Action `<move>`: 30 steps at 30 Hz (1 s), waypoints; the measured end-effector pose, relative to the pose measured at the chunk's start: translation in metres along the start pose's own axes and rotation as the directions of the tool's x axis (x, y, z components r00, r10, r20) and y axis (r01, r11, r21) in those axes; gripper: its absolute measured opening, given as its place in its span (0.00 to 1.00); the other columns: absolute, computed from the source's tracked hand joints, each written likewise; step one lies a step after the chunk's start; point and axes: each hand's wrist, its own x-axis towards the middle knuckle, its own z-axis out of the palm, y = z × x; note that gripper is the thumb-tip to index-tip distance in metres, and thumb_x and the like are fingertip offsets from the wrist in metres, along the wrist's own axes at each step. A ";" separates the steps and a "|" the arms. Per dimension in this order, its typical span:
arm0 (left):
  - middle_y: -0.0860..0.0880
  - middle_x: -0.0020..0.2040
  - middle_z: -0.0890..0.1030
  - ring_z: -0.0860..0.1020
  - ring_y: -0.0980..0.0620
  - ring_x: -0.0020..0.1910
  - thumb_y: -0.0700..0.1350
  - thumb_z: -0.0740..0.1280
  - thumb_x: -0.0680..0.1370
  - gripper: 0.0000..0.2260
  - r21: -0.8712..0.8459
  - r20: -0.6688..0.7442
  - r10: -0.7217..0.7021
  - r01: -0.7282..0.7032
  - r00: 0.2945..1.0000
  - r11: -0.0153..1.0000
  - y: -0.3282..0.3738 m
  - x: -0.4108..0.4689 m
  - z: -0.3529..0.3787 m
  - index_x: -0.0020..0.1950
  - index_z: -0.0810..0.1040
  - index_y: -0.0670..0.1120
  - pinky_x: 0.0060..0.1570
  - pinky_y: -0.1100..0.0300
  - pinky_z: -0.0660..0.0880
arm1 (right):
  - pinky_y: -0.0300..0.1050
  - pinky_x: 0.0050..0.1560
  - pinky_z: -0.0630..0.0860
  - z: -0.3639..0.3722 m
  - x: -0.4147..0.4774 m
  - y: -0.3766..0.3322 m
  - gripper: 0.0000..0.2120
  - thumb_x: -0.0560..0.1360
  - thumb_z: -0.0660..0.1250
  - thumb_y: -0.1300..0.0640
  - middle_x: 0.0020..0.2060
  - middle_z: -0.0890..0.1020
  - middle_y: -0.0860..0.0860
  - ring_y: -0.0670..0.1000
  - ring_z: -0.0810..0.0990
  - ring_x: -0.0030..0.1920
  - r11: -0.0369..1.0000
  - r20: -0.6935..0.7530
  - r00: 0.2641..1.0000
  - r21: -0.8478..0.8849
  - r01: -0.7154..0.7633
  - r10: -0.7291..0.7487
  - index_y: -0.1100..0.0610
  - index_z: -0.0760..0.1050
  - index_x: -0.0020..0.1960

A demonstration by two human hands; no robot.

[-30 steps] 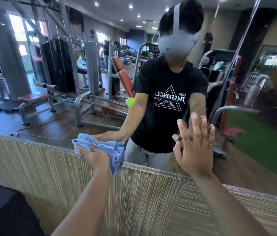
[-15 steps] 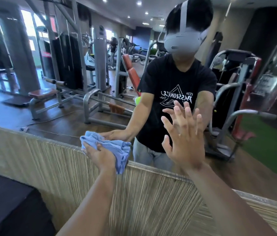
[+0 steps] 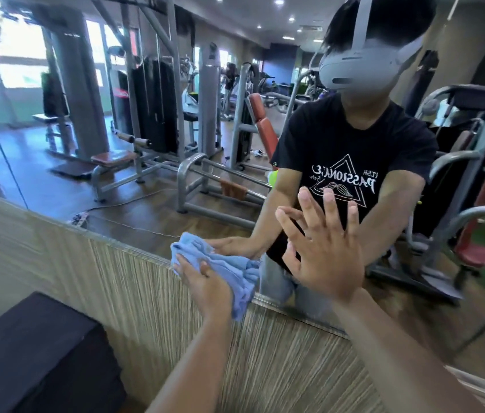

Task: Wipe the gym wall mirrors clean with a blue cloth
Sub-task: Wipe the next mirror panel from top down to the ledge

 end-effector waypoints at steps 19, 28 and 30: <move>0.50 0.83 0.47 0.46 0.52 0.81 0.42 0.56 0.86 0.25 -0.038 0.000 0.261 -0.261 0.965 0.965 0.032 -0.035 0.023 0.82 0.54 0.48 0.65 0.82 0.44 | 0.69 0.78 0.55 -0.001 -0.001 0.000 0.29 0.77 0.61 0.55 0.78 0.67 0.58 0.66 0.61 0.79 0.999 -0.031 1.000 -0.052 -0.008 0.007 0.50 0.69 0.78; 0.49 0.83 0.48 0.49 0.47 0.82 0.43 0.55 0.87 0.24 0.018 -0.143 0.283 -0.284 0.948 0.959 0.064 0.021 0.007 0.82 0.54 0.50 0.70 0.61 0.57 | 0.69 0.78 0.54 -0.009 -0.001 0.002 0.33 0.76 0.63 0.58 0.80 0.63 0.57 0.65 0.58 0.80 1.000 0.066 0.998 -0.007 0.011 -0.011 0.49 0.64 0.81; 0.50 0.83 0.46 0.46 0.48 0.82 0.43 0.55 0.86 0.24 0.019 -0.099 0.272 -0.272 0.957 0.962 0.051 -0.011 0.022 0.82 0.53 0.50 0.73 0.59 0.54 | 0.69 0.78 0.54 -0.009 -0.001 0.003 0.31 0.78 0.58 0.59 0.81 0.62 0.57 0.65 0.57 0.80 1.000 0.077 0.997 0.014 0.007 -0.008 0.49 0.64 0.81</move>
